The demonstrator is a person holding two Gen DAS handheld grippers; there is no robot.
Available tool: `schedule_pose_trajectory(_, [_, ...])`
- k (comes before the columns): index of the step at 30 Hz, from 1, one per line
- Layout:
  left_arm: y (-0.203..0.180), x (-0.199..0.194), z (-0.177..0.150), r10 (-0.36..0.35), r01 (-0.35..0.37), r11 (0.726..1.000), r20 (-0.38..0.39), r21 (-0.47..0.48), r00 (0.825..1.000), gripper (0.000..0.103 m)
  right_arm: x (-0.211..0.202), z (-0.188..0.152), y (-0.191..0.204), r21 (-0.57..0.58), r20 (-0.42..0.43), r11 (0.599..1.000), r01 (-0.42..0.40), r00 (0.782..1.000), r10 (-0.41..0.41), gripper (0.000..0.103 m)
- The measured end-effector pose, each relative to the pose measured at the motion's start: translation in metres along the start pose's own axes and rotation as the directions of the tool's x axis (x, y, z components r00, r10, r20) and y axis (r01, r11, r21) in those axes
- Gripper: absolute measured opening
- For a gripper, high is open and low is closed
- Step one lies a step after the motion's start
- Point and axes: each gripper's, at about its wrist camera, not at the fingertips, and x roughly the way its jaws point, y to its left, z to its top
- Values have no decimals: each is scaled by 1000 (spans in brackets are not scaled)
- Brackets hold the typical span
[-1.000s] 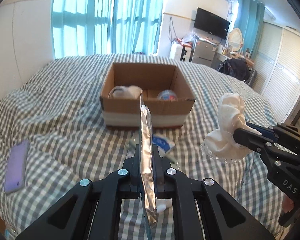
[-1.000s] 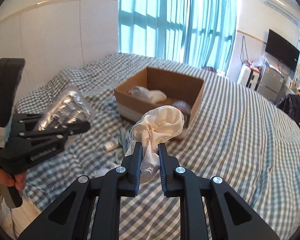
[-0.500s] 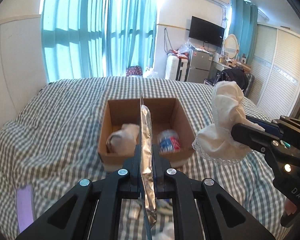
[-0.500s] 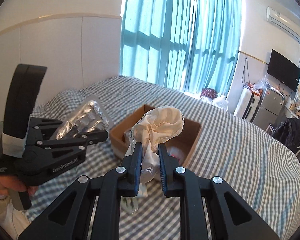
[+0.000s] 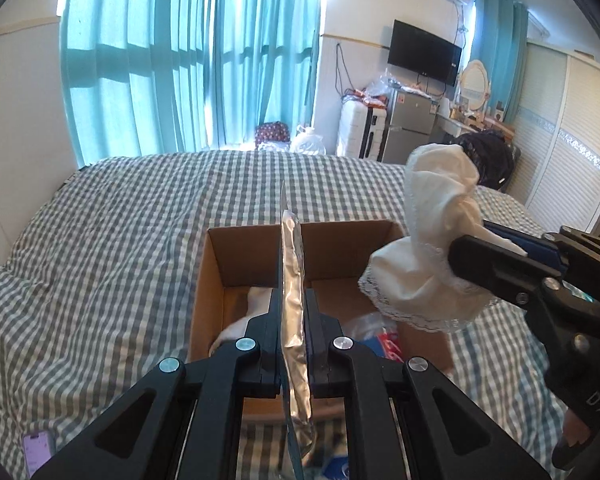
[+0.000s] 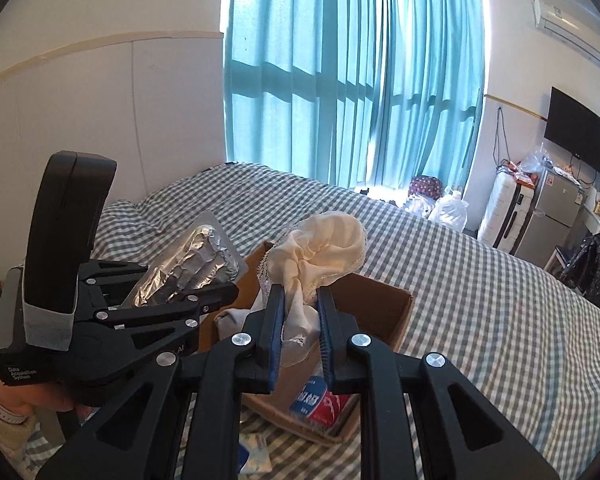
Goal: Organize objects
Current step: 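Carry the blister pack and lace cloth into the box and release both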
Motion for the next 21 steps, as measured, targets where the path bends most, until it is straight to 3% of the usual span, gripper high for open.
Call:
schedule_pose_trajectory(9, [5,57,-7,-6,5,1000,-72,-15,997,8,71,-6,-30,66,-49,998,-21,998,24,15])
schedule_pose_trajectory(21, [-6,97,-30,-29,26,999,-168,-19,985,8,120,-48,-53,129,-152,991,-23,988,43,15])
